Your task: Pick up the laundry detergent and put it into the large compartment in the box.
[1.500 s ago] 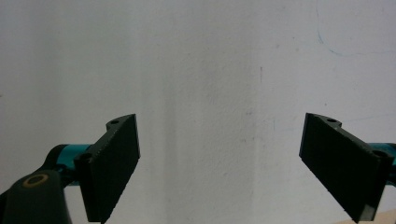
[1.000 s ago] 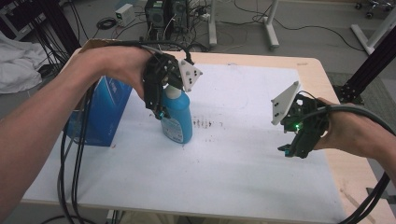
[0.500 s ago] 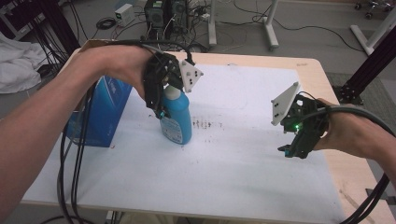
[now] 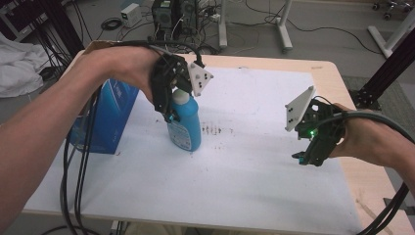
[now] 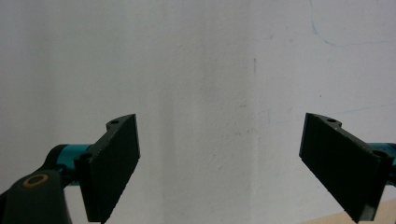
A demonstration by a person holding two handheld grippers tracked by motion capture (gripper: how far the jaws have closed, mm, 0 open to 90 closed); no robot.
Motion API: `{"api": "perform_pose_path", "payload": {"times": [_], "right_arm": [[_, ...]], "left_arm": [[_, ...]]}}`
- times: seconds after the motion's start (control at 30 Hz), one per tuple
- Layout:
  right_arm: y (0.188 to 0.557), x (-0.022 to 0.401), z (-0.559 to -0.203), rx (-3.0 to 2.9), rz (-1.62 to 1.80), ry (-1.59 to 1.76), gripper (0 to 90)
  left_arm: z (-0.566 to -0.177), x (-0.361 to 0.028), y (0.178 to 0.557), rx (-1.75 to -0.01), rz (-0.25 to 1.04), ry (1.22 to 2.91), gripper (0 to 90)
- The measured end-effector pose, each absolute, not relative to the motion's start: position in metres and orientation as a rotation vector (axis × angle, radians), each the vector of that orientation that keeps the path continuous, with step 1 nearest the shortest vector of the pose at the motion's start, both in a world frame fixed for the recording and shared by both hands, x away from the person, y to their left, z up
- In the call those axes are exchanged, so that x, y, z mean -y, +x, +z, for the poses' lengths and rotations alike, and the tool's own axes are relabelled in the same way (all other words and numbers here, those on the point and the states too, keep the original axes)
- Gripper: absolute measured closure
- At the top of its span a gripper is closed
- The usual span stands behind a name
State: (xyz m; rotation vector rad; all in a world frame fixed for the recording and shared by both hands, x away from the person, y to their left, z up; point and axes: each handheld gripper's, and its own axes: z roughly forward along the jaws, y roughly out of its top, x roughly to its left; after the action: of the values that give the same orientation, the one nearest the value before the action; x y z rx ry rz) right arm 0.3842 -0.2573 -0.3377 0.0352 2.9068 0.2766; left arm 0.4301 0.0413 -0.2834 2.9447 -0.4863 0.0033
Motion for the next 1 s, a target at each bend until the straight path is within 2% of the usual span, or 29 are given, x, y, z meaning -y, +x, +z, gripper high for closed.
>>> {"api": "perform_pose_path", "payload": {"times": [0.43,0.73,1.0], "right_arm": [[0.383,0.257,-0.337,-2.901,0.283,0.037,11.4],[0.384,0.259,-0.335,-2.897,0.293,0.039,11.4],[0.384,0.259,-0.335,-2.897,0.296,0.042,11.4]], "left_arm": [[-0.277,-0.042,0.432,0.363,-0.023,2.958,37.3],[-0.228,-0.042,0.431,0.201,0.037,2.989,37.5],[-0.183,-0.041,0.427,0.08,0.038,3.009,37.5]]}}
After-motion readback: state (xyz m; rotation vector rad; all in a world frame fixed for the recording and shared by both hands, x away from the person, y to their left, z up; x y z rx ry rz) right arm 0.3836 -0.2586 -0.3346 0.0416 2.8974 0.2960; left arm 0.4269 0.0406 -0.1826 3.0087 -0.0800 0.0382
